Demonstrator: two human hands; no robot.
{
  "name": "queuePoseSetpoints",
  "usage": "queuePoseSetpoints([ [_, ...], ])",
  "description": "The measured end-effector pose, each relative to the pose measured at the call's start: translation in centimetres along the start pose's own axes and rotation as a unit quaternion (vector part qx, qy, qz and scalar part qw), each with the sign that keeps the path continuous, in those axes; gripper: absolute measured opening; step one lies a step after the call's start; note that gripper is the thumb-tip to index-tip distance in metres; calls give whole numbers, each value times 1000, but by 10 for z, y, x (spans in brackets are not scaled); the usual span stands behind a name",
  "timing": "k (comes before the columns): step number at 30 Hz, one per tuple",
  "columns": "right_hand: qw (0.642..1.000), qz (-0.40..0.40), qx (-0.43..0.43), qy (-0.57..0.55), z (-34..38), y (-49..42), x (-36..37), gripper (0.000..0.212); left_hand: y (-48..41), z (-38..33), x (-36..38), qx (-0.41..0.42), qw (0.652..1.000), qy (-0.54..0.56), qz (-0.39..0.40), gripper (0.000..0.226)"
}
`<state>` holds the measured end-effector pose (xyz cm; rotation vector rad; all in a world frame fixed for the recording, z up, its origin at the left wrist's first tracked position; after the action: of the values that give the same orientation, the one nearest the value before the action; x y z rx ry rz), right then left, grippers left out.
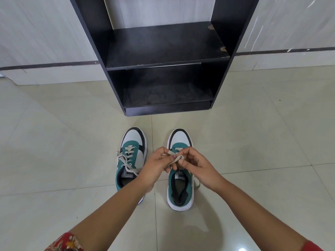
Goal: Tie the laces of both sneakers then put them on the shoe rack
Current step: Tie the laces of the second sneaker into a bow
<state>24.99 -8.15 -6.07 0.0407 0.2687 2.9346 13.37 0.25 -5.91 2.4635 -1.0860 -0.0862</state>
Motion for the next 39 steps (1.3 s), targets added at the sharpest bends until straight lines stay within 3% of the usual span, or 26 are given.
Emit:
queuePoseSetpoints([
  [7, 991, -118, 55, -13, -11, -10, -8, 19, 4, -1, 4, 38, 999, -28, -27, 16],
  [12, 993, -93, 75, 15, -12, -15, -8, 16, 5, -2, 6, 104, 985, -135, -34, 9],
  [16, 993, -81, 83, 6, -12, -16, -7, 20, 0, -1, 2, 108, 979, -158, -75, 24],
  [20, 993, -75, 93, -2, -13, -14, -8, 18, -3, 0, 1, 114, 977, -159, -91, 13],
  [23, 990, -92, 110, -19, -13, -13, -10, 20, -2, -3, 1, 159, 959, -217, -93, 11],
  [26, 985, -95, 137, -40, -13, -14, -10, 19, -2, -6, 0, 239, 920, -303, -64, 7],
  [28, 983, -86, 157, -44, -11, -16, -9, 20, -1, -8, 2, 297, 875, -381, -17, 7],
  [30, 979, -75, 185, -49, -10, -18, -9, 22, -1, -9, 3, 355, 808, -471, 12, 11],
  [33, 969, -81, 213, -94, -10, -18, -10, 16, -3, -9, 5, 425, 674, -603, 38, 19],
  [35, 958, -110, 209, -162, -10, -16, -11, 11, -6, -11, 9, 407, 643, -649, 18, 25],
  [36, 952, -120, 203, -193, -10, -14, -11, 12, -6, -13, 11, 359, 674, -645, 10, 22],
  [39, 947, -130, 181, -232, -14, -6, -8, 30, -10, -11, 13, 115, 865, -488, -7, 6],
])
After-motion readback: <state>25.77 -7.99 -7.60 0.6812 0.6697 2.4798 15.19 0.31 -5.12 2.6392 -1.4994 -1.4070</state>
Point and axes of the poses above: each hand's wrist, its own y-axis away from the middle knuckle, its own x-axis out of the palm, z = x × y, the point moved 4 cm from there along -y, towards the middle knuckle
